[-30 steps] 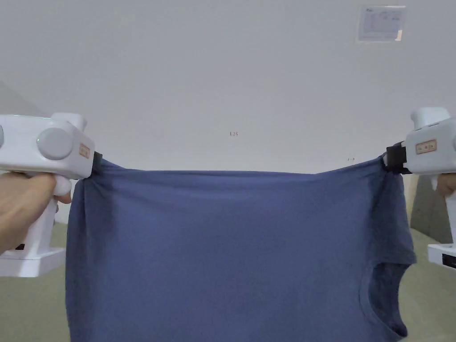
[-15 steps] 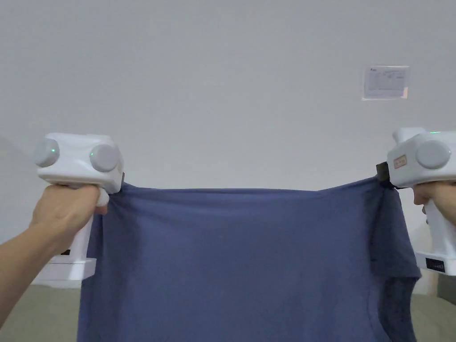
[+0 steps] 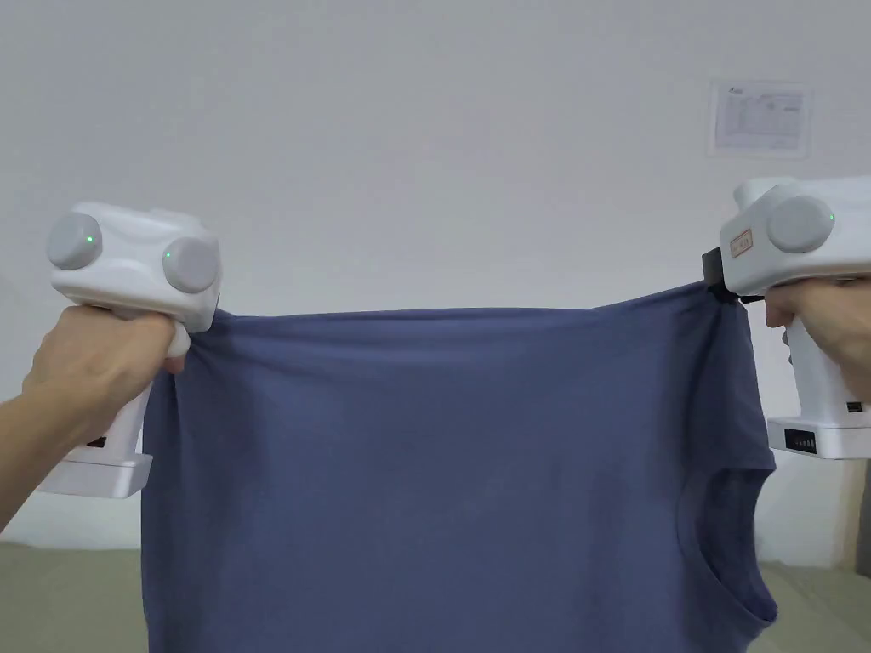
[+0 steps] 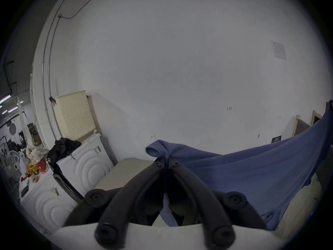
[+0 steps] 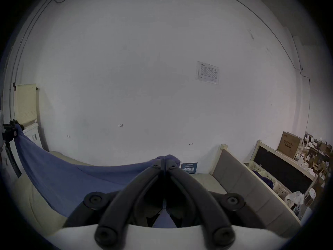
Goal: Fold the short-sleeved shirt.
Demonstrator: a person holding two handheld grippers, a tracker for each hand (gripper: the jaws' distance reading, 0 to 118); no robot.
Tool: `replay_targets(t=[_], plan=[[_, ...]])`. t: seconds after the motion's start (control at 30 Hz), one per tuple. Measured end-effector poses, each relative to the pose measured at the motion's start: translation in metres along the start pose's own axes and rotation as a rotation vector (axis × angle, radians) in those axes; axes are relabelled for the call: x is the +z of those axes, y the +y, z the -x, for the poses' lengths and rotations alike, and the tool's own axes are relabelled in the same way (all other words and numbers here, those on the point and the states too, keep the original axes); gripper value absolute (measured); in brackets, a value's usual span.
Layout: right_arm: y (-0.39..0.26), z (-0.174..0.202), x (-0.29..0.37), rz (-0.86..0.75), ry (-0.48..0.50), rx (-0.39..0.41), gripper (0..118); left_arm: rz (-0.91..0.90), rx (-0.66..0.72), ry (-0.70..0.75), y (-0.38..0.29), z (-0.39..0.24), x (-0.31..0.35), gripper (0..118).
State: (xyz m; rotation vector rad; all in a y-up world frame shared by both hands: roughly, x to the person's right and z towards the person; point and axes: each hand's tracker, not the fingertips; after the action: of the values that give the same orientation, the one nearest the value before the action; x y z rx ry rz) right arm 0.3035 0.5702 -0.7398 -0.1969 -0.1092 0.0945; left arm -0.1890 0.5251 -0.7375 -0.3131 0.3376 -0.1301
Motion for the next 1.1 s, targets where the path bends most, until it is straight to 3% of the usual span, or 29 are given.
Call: replay_targets(t=[0.27, 0.53, 0.7, 0.8, 0.93, 0.97, 1.1], plan=[[-0.093, 0.023, -0.068, 0.082, -0.015, 0.027, 1, 0.083, 0.021, -0.050, -0.085, -0.026, -0.078, 2], [-0.217, 0.027, -0.068, 0.184, 0.017, 0.019, 1, 0.208, -0.043, -0.063, -0.199, -0.043, -0.103, 2], [-0.254, 0.019, -0.030, 0.217, 0.039, 0.037, 1, 0.247, -0.045, -0.118, -0.238, -0.035, -0.066, 2], [-0.269, 0.007, 0.005, 0.238, 0.061, -0.006, 1, 0.245, -0.028, -0.134, -0.256, -0.022, -0.029, 2], [-0.295, -0.005, 0.069, 0.270, 0.091, 0.001, 1, 0.276, -0.038, -0.172, -0.286, -0.004, 0.028, 2], [-0.303, -0.009, 0.085, 0.282, 0.108, -0.040, 1, 0.291, -0.044, -0.170, -0.293, 0.000, 0.043, 2], [-0.342, -0.016, 0.156, 0.339, 0.125, 0.018, 1, 0.325, -0.016, -0.206, -0.337, 0.025, 0.111, 2]])
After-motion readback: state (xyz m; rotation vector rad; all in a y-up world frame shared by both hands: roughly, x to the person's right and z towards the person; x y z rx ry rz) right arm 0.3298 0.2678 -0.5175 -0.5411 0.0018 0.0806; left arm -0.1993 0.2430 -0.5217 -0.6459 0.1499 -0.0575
